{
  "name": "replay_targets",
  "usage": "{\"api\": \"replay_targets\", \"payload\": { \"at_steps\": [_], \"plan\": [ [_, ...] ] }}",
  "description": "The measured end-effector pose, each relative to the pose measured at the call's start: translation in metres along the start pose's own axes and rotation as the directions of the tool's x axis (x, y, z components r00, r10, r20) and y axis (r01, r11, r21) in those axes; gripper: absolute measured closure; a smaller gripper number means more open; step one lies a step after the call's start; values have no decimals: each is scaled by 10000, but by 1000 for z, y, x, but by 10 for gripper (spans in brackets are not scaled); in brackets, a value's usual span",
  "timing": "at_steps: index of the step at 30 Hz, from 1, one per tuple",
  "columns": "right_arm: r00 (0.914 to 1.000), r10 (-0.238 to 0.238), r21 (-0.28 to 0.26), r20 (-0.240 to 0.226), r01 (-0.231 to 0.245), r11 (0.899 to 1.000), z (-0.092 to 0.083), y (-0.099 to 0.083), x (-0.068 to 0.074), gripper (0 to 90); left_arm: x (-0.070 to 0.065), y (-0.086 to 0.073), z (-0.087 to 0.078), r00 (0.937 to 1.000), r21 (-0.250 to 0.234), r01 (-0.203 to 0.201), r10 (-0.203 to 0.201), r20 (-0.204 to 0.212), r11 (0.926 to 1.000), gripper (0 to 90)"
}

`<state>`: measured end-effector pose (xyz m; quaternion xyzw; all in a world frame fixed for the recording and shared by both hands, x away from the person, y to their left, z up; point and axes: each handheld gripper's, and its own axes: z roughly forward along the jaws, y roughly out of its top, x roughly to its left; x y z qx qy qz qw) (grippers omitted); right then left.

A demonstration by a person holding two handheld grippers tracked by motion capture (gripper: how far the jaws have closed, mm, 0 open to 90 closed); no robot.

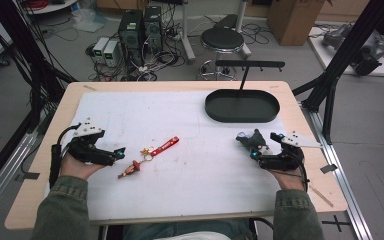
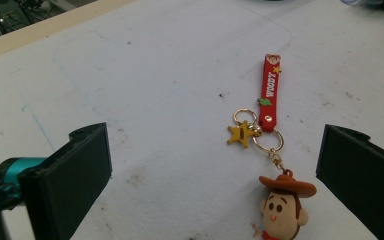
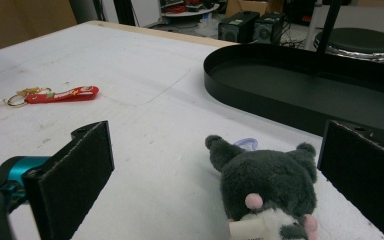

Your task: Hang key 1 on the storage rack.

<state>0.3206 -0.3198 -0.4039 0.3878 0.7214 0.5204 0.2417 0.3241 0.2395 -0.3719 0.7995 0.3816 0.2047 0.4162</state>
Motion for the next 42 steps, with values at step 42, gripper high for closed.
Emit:
{"api": "replay_targets", "payload": {
  "at_steps": [42],
  "plan": [
    [10000, 75, 86, -24, -75, 9999, 0, 0, 0, 3, -21, 65, 78, 9856, 2130, -1307, 1035, 1339, 9683, 18]
  ]
}}
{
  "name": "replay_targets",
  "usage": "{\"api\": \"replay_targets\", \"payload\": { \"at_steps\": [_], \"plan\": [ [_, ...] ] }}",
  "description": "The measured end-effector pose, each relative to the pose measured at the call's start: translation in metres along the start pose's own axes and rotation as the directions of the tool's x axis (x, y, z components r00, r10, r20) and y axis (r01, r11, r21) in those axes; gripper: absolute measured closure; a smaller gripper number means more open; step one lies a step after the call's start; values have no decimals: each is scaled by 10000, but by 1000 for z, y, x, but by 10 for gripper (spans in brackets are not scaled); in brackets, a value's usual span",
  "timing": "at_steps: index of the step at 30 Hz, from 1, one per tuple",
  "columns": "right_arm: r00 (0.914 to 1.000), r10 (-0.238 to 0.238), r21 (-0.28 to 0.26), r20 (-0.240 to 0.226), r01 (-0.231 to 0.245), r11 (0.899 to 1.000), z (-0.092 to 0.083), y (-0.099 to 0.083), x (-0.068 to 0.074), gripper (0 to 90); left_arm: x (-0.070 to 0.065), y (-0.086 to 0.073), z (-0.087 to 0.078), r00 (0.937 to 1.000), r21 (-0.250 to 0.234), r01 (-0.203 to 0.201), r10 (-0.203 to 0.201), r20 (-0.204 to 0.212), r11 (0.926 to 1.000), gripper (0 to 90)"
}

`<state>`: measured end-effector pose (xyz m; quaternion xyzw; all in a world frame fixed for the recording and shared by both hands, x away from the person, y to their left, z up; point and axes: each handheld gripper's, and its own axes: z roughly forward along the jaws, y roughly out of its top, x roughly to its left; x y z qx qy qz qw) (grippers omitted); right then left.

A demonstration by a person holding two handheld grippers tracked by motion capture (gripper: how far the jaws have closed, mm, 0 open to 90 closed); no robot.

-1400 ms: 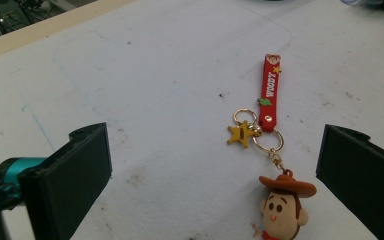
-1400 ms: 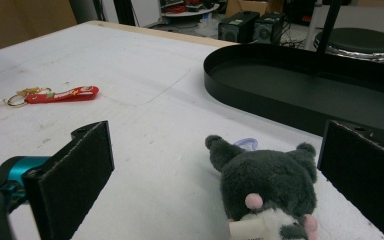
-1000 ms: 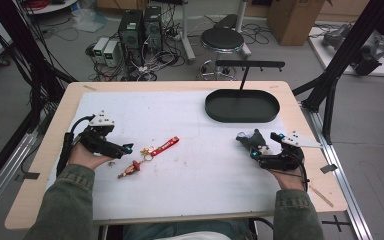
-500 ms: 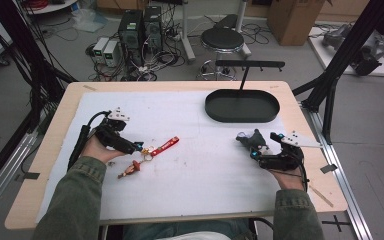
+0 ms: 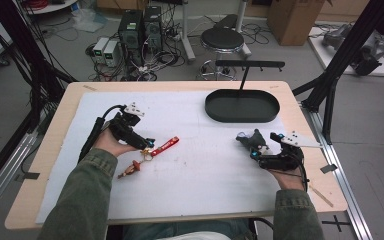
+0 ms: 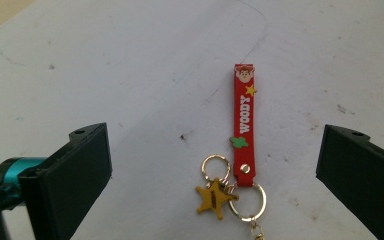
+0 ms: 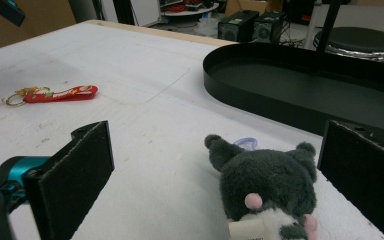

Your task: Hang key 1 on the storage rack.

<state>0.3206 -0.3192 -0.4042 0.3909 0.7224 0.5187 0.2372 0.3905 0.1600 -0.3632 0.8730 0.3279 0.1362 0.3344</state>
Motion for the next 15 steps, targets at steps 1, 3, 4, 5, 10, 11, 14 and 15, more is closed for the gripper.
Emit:
{"api": "replay_targets", "payload": {
  "at_steps": [1, 3, 4, 5, 10, 11, 14, 15],
  "plan": [
    [10000, 4, -5, 2, -4, 10000, 0, 0, 0, 3, -1, 2, 2, 10000, 37, -46, 45, 59, 10000, 18],
    [10000, -6, 7, 12, 6, 10000, 0, 0, 0, 3, -3, 9, 8, 9998, 141, -128, 126, 169, 9998, 18],
    [10000, -6, 7, 12, 6, 10000, 0, 0, 0, 3, -3, 9, 8, 9998, 141, -128, 126, 169, 9998, 18],
    [10000, -24, -6, 10, 24, 10000, 0, 0, 0, 3, -5, 12, 10, 9997, 213, -157, 154, 163, 9996, 18],
    [10000, -16, -41, 19, 16, 10000, -1, 0, -1, 3, -10, 22, 19, 9983, 563, -490, 472, 328, 9972, 23],
    [10000, -16, -41, 19, 16, 10000, -1, 0, -1, 3, -11, 23, 21, 9980, 589, -510, 487, 393, 9970, 23],
    [10000, 2, -28, 23, -2, 10000, -1, 0, -1, 3, -12, 27, 25, 9971, 758, -566, 525, 542, 9955, 28],
    [10000, 10, -37, 23, -9, 10000, -1, 0, -1, 3, -13, 28, 28, 9966, 837, -597, 546, 618, 9947, 28]
  ]
}}
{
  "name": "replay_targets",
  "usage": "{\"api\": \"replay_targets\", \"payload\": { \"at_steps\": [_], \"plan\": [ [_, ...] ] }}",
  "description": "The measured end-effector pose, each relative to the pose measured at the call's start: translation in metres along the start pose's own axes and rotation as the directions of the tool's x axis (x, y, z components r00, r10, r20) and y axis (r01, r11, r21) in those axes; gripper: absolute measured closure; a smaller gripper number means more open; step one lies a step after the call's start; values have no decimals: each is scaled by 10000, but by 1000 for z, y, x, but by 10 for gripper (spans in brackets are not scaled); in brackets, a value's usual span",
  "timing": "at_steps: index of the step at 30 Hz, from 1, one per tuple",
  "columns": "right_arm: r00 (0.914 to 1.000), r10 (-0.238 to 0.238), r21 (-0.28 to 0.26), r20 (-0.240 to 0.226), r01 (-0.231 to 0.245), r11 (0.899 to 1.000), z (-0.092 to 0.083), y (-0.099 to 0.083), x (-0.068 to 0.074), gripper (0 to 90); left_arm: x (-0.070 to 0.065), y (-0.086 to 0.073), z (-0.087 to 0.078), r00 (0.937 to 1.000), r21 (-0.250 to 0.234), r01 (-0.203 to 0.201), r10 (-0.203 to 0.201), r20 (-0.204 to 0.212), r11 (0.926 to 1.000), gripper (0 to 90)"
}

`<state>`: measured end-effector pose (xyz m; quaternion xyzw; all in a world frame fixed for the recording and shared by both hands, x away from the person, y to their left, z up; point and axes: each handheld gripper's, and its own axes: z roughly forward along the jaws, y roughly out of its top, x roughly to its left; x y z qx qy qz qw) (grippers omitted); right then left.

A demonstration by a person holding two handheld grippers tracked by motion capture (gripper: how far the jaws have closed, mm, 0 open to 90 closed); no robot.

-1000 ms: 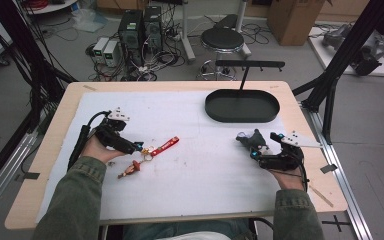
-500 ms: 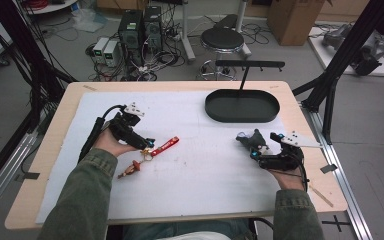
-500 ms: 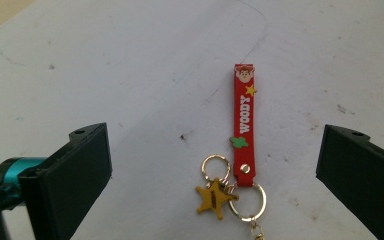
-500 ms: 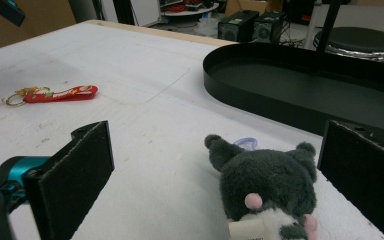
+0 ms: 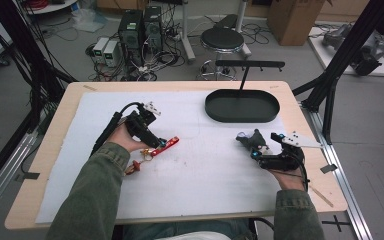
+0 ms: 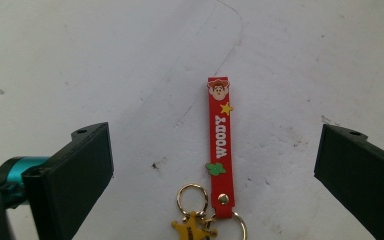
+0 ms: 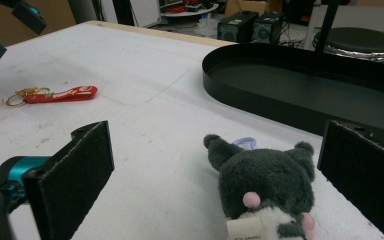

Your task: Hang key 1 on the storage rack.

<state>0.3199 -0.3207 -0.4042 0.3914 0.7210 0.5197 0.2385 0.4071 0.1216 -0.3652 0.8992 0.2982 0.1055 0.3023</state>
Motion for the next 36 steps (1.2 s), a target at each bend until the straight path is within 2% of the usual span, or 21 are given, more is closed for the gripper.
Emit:
{"api": "replay_targets", "payload": {
  "at_steps": [5, 17, 24, 29, 31, 34, 36],
  "plan": [
    [10000, 42, 18, 12, -42, 10000, -1, 0, 0, 3, -3, 4, 12, 9998, 435, -205, 203, 63, 9988, 32],
    [10000, 5, 11, 20, -5, 10000, -1, -1, 0, 3, -1, 12, 22, 9995, 771, -244, 228, 220, 9967, 83],
    [10000, -57, 8, 15, 57, 10000, 0, -1, -1, 3, -2, 12, 37, 9991, 1320, -352, 317, 288, 9906, 94],
    [10000, -90, 47, 20, 90, 9999, 0, -1, -1, 3, 0, 12, 46, 9990, 1513, -297, 242, 383, 9880, 104],
    [10000, -83, 98, 22, 83, 9999, 0, -1, -1, 3, 0, 11, 50, 9987, 1688, -399, 339, 380, 9848, 113],
    [9999, -116, 74, 52, 116, 9999, 0, -1, -1, 3, -2, 11, 54, 9987, 1717, -404, 347, 361, 9843, 127],
    [10000, -57, 68, 53, 57, 10000, -1, -1, -1, 3, -4, 11, 60, 9982, 1918, -502, 427, 433, 9801, 131]
  ]
}}
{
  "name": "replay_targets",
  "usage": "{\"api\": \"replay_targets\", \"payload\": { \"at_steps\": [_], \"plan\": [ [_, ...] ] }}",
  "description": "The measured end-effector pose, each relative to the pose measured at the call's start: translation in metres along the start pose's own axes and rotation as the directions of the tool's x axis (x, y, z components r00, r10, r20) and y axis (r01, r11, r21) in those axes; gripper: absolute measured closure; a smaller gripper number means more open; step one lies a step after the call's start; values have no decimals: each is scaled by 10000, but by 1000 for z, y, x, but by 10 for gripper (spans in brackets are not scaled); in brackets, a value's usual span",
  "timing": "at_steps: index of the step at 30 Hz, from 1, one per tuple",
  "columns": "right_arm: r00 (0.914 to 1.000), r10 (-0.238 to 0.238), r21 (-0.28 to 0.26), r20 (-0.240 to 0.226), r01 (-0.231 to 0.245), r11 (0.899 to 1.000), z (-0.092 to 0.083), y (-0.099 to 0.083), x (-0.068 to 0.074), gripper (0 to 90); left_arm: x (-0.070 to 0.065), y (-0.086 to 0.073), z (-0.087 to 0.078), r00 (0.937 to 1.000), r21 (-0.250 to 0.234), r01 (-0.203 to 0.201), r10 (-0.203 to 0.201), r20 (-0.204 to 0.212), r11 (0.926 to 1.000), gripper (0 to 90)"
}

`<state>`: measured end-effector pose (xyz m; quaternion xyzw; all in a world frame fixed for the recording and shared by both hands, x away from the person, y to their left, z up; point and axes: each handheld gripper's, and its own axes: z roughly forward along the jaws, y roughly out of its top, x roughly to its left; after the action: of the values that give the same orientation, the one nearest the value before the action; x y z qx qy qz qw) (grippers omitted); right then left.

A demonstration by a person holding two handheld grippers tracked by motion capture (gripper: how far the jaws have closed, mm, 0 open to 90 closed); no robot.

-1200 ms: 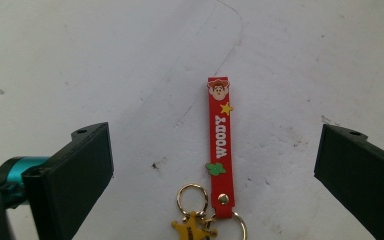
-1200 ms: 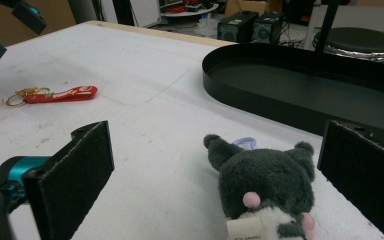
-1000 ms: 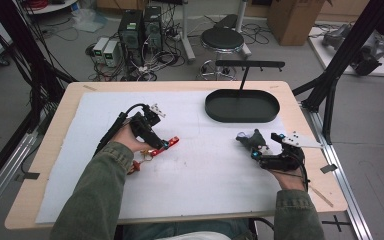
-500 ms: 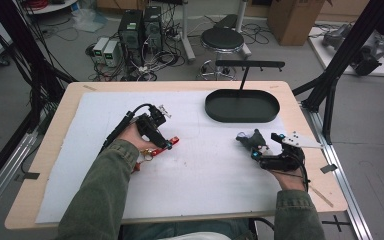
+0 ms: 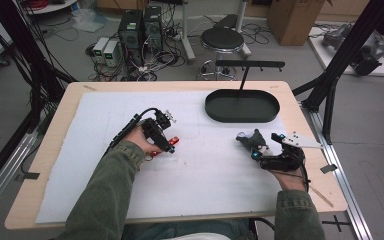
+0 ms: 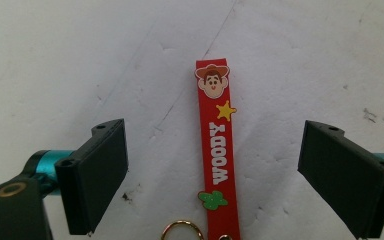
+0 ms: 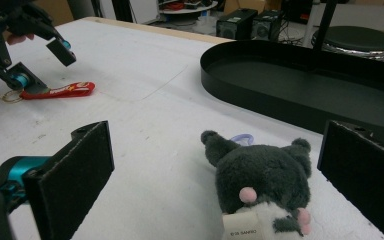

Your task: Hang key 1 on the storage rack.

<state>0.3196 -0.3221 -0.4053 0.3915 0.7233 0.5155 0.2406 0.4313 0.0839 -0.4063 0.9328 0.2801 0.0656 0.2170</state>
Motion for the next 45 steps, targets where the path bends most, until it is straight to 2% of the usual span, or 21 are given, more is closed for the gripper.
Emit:
{"api": "replay_targets", "payload": {
  "at_steps": [3, 7, 8, 10, 12, 17, 18, 20, 21, 24, 25, 27, 28, 29, 31, 33, 34, 39, 40, 45],
  "plan": [
    [10000, -36, 26, 3, 36, 10000, -1, 0, 0, 3, 0, 0, 3, 10000, 135, -66, 67, -57, 9999, 164],
    [10000, -41, 86, 1, 41, 10000, 0, -1, 0, 3, 0, 1, 8, 9999, 330, 120, -117, -82, 9994, 190],
    [10000, -1, 104, -1, 1, 9999, 0, -1, 0, 4, 1, 2, 8, 9997, 430, 222, -225, 69, 9988, 197],
    [10000, -85, 52, 25, 85, 9999, 0, -1, -1, 3, 2, 2, 9, 9995, 457, 303, -307, 75, 9985, 208],
    [10000, -74, 49, 47, 74, 10000, -1, -1, -1, 3, 2, 2, 11, 9997, 510, 247, -251, 63, 9984, 245],
    [10000, -63, 78, 38, 63, 9999, -1, -1, 0, 3, 1, 2, 11, 9995, 449, 152, -138, -300, 9989, 324],
    [10000, -33, 94, 64, 33, 10000, -1, -1, 0, 3, 1, 3, 11, 9994, 384, 216, -205, -289, 9990, 373],
    [10000, -36, 78, 55, 35, 10000, -1, -1, 0, 3, 1, 3, 12, 9994, 475, 244, -232, -256, 9986, 397],
    [10000, -16, 85, 60, 16, 10000, -1, -1, -1, 3, 1, 3, 13, 9996, 502, 246, -239, -156, 9984, 470],
    [10000, -39, 73, 58, 39, 10000, -1, -1, 0, 3, 0, 4, 12, 9998, 504, 216, -213, -66, 9985, 582],
    [10000, -39, 73, 58, 39, 10000, -1, -1, 0, 3, -2, 4, 12, 9999, 456, 115, -112, -72, 9989, 582],
    [10000, -45, 61, 76, 44, 10000, -1, -1, -1, 3, -9, 5, 12, 9991, 406, -314, 325, -268, 9987, 714],
    [10000, -55, 73, 72, 54, 10000, 0, -1, -1, 3, -13, 6, 12, 9970, 481, -575, 598, -486, 9972, 737],
    [10000, -53, 105, 46, 52, 9999, 0, -1, -1, 4, -16, 6, 12, 9947, 522, -800, 831, -609, 9954, 740],
    [10000, -17, 125, 53, 16, 9999, 0, -1, 0, 3, -16, 6, 11, 9943, 517, -853, 884, -602, 9950, 745],
    [9999, -113, 99, 53, 113, 9999, 0, -1, 0, 3, -15, 5, 11, 9951, 493, -841, 864, -475, 9952, 747],
    [9999, -104, 97, 57, 104, 9999, 0, -1, 1, 4, -13, 5, 10, 9970, 458, -723, 735, -249, 9963, 748],
    [10000, -13, 118, 42, 13, 9999, 0, -1, 0, 3, -9, 4, 7, 9978, 525, -643, 650, -134, 9966, 748],
    [10000, -12, 124, 50, 11, 9999, 0, -1, 0, 4, -8, 3, 3, 9989, 257, -453, 456, -79, 9986, 748],
    [10000, -7, 114, 36, 6, 9999, 0, -1, 0, 4, -5, 6, -12, 9993, -211, -353, 351, -103, 9992, 748]
  ]
}}
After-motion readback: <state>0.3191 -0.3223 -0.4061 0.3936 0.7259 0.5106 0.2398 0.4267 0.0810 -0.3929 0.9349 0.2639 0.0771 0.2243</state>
